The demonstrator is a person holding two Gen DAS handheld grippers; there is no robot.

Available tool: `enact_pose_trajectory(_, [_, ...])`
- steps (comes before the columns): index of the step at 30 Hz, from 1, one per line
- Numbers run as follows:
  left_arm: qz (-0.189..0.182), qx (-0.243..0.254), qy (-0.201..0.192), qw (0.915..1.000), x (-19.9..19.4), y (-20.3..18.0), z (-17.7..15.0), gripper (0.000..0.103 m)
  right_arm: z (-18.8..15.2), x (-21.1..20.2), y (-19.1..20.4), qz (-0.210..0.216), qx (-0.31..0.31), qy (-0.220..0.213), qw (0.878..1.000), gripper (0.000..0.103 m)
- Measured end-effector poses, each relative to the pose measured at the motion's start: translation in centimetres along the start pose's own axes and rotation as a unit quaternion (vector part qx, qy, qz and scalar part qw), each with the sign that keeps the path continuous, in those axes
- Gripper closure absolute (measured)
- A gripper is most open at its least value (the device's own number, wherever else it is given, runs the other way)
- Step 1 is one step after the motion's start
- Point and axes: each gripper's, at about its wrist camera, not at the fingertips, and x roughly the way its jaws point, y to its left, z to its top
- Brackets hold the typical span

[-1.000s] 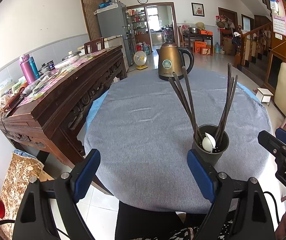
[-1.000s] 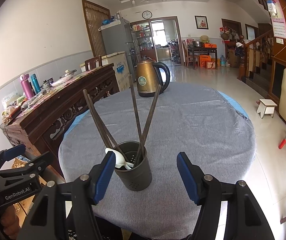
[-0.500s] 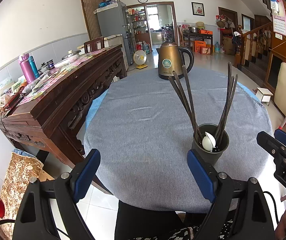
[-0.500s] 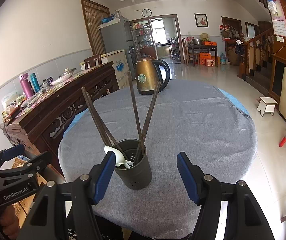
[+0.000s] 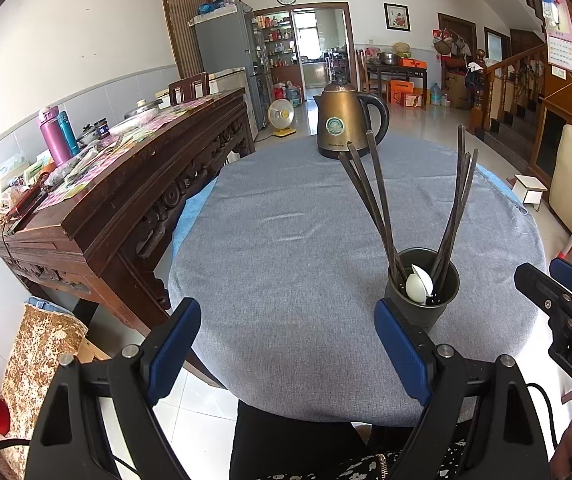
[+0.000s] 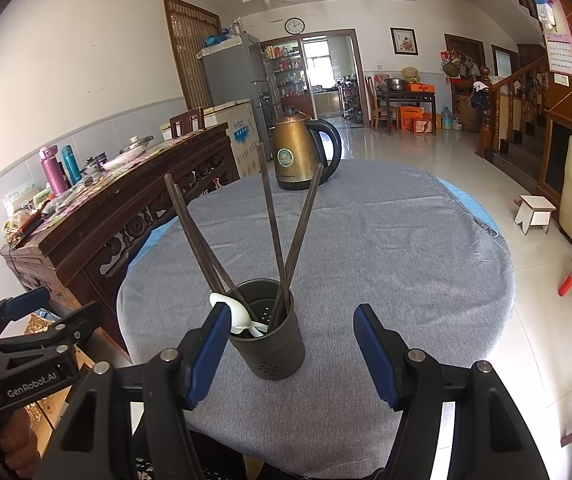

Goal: Organize utensils

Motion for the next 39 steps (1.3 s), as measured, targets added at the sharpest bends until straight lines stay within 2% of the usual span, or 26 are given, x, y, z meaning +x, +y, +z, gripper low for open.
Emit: enact_pose_trajectory(39, [-0.006, -0.004, 0.007, 0.9999, 0.33, 0.02, -0.17, 0.014, 0.41, -0.61, -0.02, -0.003, -0.004, -0.010, 1.000, 0.036])
